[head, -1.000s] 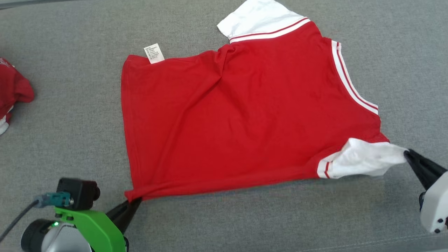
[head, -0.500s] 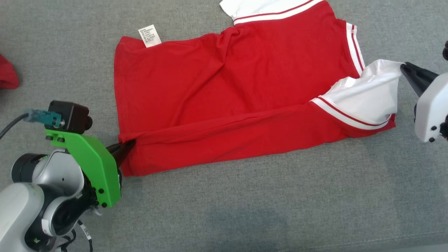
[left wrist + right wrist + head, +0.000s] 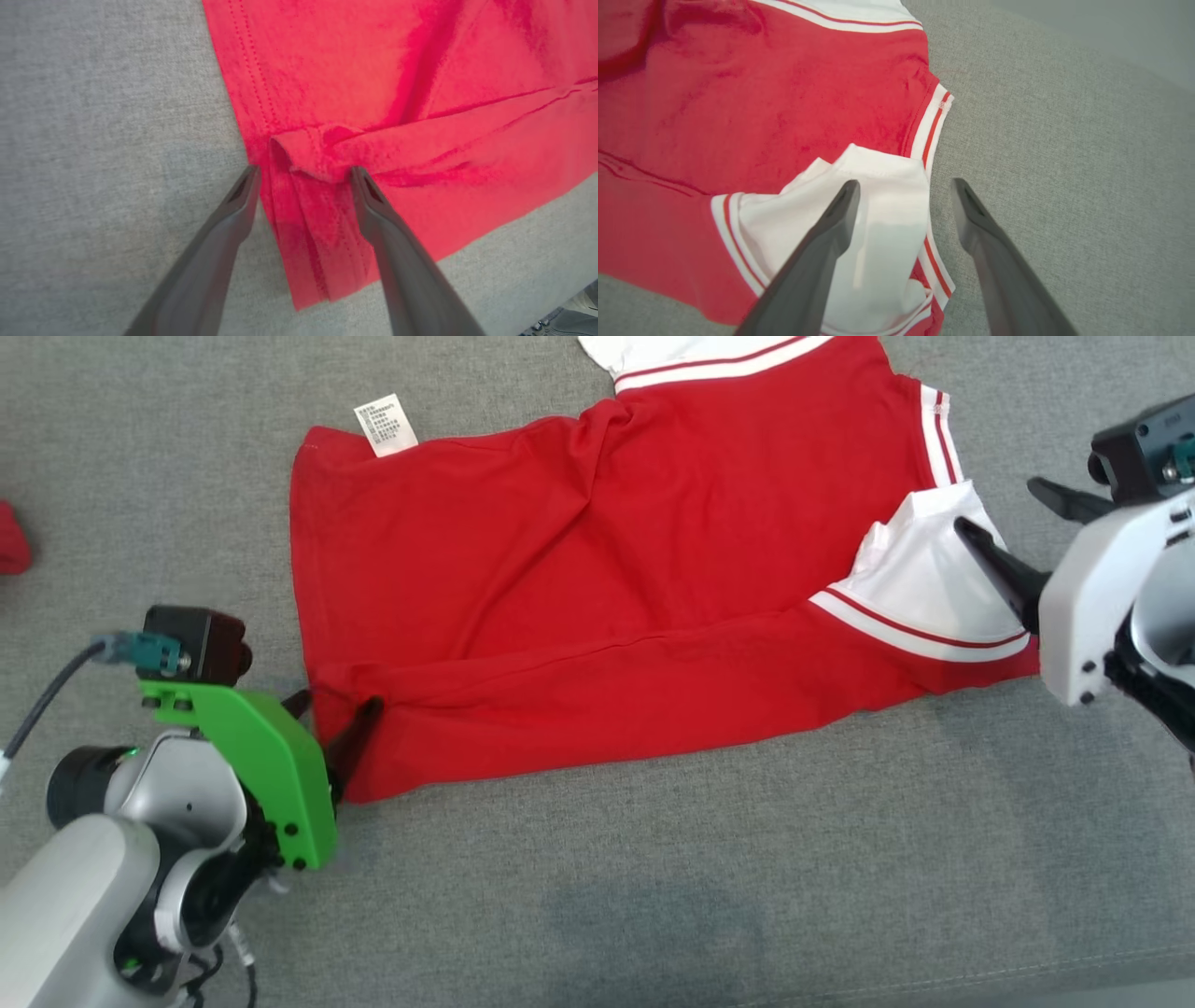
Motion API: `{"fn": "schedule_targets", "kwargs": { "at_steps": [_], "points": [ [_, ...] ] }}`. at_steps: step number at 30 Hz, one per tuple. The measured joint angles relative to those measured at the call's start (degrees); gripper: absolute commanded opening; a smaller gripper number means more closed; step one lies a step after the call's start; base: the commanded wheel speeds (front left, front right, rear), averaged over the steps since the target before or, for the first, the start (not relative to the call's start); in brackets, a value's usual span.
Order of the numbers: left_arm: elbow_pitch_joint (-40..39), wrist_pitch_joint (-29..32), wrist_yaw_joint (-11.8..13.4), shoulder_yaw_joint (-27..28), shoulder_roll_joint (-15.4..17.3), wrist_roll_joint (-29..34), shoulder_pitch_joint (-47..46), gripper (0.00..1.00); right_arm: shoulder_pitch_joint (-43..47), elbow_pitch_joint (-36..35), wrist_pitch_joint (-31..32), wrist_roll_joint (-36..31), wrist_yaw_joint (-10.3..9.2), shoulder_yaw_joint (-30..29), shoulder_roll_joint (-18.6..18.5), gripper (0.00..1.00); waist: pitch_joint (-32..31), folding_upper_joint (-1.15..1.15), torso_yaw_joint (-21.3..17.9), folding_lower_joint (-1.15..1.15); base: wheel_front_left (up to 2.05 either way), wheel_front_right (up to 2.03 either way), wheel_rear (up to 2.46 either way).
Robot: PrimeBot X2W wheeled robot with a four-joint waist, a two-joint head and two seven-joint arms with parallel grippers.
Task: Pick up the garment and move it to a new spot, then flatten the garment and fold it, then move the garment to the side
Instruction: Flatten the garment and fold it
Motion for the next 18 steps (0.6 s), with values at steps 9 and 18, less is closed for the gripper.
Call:
{"fn": "schedule_targets", "kwargs": {
  "at_steps": [9,18],
  "points": [
    [-16.50,-0.56,5.36,0.76,8.48,3.25,9.37,1.00,15.61,-12.30,10.31,7.21,-0.01,-5.25,-12.72,1.00,-1.06,0.00,0.26,0.00,0.00,0.00,0.00],
    [-16.49,2.91,7.50,0.57,7.72,1.27,9.05,1.00,15.87,-10.10,13.34,8.36,-0.03,-9.23,-11.66,1.00,2.25,0.00,0.83,0.00,0.00,0.00,0.00]
  ]
}}
